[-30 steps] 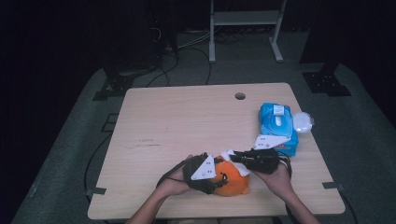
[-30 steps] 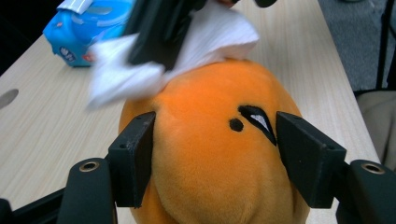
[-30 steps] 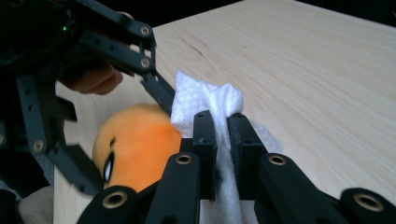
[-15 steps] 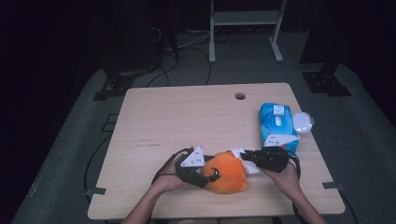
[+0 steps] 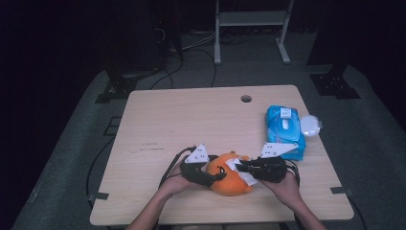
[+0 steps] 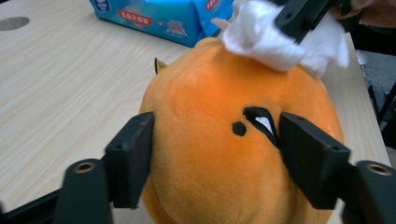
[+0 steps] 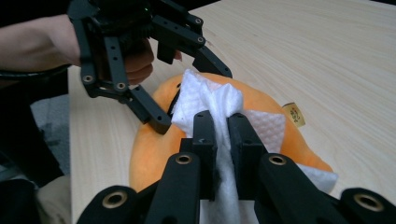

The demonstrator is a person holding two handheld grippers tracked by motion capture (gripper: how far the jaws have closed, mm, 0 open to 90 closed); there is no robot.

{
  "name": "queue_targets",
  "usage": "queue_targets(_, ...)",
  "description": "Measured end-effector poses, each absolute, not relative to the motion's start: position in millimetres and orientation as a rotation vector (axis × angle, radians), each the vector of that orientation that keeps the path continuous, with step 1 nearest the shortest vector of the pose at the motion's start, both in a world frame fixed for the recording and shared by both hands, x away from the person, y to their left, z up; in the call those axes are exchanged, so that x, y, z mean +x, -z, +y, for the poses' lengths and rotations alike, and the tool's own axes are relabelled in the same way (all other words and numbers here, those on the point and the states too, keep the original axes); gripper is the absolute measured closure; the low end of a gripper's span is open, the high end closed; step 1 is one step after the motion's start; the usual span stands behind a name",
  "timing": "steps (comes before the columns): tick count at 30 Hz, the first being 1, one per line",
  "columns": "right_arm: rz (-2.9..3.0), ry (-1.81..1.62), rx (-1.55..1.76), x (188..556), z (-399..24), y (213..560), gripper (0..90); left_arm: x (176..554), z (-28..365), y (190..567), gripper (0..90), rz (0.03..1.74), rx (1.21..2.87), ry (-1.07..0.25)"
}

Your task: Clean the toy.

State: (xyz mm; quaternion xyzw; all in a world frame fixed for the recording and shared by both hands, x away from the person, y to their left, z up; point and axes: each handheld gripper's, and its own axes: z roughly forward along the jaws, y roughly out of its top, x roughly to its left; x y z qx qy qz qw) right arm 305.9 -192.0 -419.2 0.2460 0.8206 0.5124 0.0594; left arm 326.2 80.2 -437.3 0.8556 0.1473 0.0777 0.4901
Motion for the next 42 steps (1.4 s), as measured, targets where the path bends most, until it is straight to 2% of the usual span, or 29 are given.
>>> queue_targets(5,2.463,-1.557,0.812,314.2,-203.7,424.4,81.8,328.1,85.8,427.9,12.7,0.355,2.043,-0.161)
queue_targets(7,2.448,-1.554,0.841,317.6,-208.9,425.7,81.8,328.1,83.5,433.8,15.0,0.350,2.059,-0.144)
queue_targets(8,2.444,-1.551,0.853,319.4,-210.9,426.3,81.8,327.2,82.1,436.3,20.2,0.339,2.062,-0.145)
queue_targets(11,2.438,-1.530,0.842,317.2,-207.8,424.0,81.8,325.8,79.7,434.0,28.0,0.358,2.069,-0.171)
queue_targets(13,2.436,-1.578,0.801,311.1,-198.8,417.2,81.7,323.5,77.2,430.5,31.3,0.357,2.065,-0.186)
queue_targets(16,2.438,-1.599,0.759,307.1,-191.2,412.9,81.7,320.5,72.8,428.5,31.4,0.337,2.069,-0.204)
queue_targets(18,2.438,-1.566,0.733,305.4,-187.6,411.3,81.7,321.2,73.7,429.7,27.5,0.323,2.062,-0.210)
queue_targets(22,2.433,-1.566,0.789,314.0,-198.2,416.9,81.7,328.4,77.6,435.6,9.3,0.383,2.024,-0.164)
queue_targets(23,2.420,-1.571,0.840,318.6,-205.1,419.2,81.3,330.9,78.4,438.7,10.5,0.386,2.018,-0.128)
queue_targets(25,2.415,-1.557,0.868,321.5,-209.5,421.5,81.4,330.7,78.4,439.8,16.7,0.368,2.020,-0.120)
queue_targets(26,2.415,-1.557,0.868,321.5,-209.5,421.5,81.4,330.1,78.6,439.6,16.7,0.366,2.019,-0.128)
queue_targets(29,2.399,-1.553,0.845,317.4,-205.9,417.1,81.5,328.6,77.5,435.3,31.2,0.373,2.016,-0.143)
queue_targets(35,2.395,-1.592,0.723,304.0,-188.5,405.4,81.5,320.0,65.7,423.8,33.2,0.345,2.020,-0.183)
queue_targets(36,2.398,-1.584,0.714,303.7,-187.6,405.3,81.5,319.6,65.2,424.5,31.2,0.338,2.028,-0.188)
queue_targets(38,2.405,-1.573,0.729,306.5,-190.7,408.6,81.7,321.2,65.3,426.9,21.4,0.348,2.023,-0.187)
queue_targets(39,2.415,-1.562,0.759,310.8,-195.9,412.9,81.6,322.0,65.5,428.1,12.3,0.344,2.026,-0.197)
queue_targets(42,2.408,-1.565,0.781,313.7,-200.7,414.3,81.6,325.7,67.0,432.5,10.0,0.357,2.011,-0.168)
